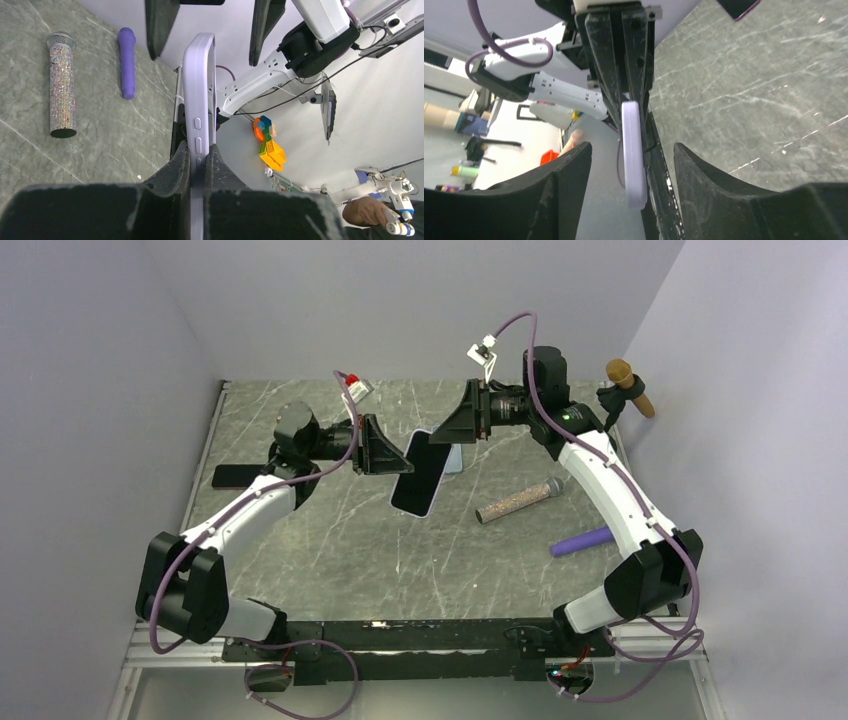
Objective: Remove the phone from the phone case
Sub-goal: Remove the phone case from the phone.
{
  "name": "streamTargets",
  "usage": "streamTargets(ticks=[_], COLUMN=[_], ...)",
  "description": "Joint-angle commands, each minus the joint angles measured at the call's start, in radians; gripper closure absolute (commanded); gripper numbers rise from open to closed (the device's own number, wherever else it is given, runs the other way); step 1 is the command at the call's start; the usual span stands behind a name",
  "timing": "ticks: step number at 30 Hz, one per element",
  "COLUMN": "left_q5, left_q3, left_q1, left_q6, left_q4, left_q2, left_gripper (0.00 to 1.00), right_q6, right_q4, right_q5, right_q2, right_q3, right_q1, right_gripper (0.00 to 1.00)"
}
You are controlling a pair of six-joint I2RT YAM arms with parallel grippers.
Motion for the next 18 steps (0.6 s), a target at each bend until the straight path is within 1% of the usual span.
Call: streamTargets(ticks=[1,5,6,15,16,17,18], left_q5=[0.093,0.124,0.127,0.126,0.122,0.121,0.113], left_q3=[0.062,0.068,0.070,0.087,0.091,0.092,0.094], left_q1=[0.015,0.015,0.015,0.015,0.015,0.015,0.015], left_q6=[0.019,0.020,0.029,0.089,0.095,0.097,0.098], left_q4=[0.048,0.045,0.033,-0.053,-0.068,-0.074,-0.081], left_q2=[-0.014,-0.015,-0.016,-0.032,-0.033,-0.035,-0.038], left_gripper=[1.00,1.00,1.00,1.00,1.00,1.00,1.00], right_q6=[-0.167,-0.124,-0.115,-0.176,-0.179,-0.178,-0.171], right_q4=[-0.213,-0.144,-0.133,-0.212,-0.216,-0.213,-0.206], right_q5=[-0.063,-0.098,-0.102,-0.048,-0.046,-0.043,-0.032], right_q2=[-0.003,-0.011,-0.009,0.023,0.031,0.031,0.032], right_q3=[0.066,0.033,0.026,0.074,0.077,0.077,0.074], right_q1=[0.004,0.005,0.007,0.073,0.080,0.084,0.086], right_gripper=[0.39,0.54,0.56,0.64,0.68,0.75,0.87])
